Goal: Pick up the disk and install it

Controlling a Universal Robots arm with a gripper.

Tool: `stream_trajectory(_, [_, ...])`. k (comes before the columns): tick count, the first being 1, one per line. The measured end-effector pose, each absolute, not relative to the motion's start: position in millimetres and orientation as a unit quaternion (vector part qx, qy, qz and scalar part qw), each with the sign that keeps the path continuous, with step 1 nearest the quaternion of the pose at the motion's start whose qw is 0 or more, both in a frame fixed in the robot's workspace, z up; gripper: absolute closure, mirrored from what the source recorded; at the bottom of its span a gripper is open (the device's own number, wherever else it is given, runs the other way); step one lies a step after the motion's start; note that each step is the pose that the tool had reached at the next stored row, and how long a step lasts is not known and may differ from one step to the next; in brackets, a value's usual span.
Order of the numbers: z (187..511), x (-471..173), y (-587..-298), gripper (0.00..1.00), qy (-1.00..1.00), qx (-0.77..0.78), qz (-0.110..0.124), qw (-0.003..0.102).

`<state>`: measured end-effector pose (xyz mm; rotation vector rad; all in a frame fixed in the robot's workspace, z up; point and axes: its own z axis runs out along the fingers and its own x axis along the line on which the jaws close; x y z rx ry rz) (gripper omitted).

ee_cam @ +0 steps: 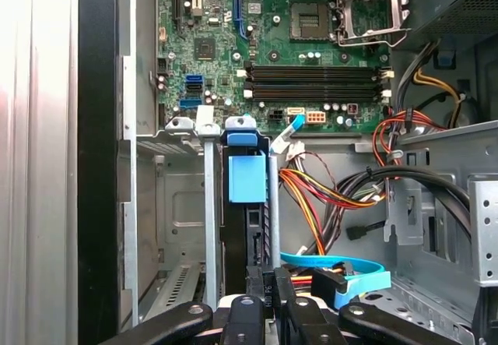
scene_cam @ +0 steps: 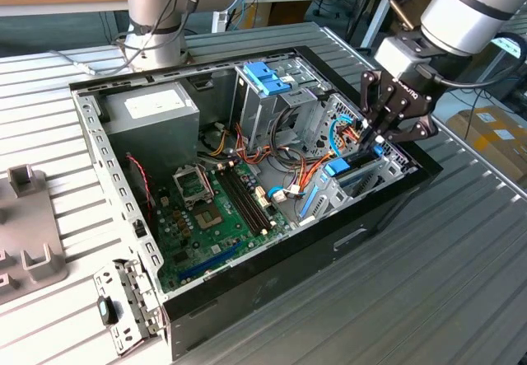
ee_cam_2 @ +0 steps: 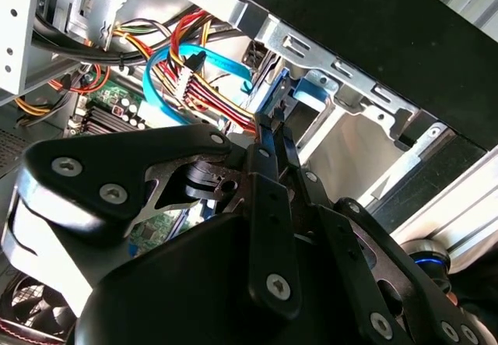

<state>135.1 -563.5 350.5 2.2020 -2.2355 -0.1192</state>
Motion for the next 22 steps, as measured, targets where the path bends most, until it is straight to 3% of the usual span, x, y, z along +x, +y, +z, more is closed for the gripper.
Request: stream_trajectory(22, [341.0,135.1,-566.0,0.82,-0.712,0.701,-0.038,0.001])
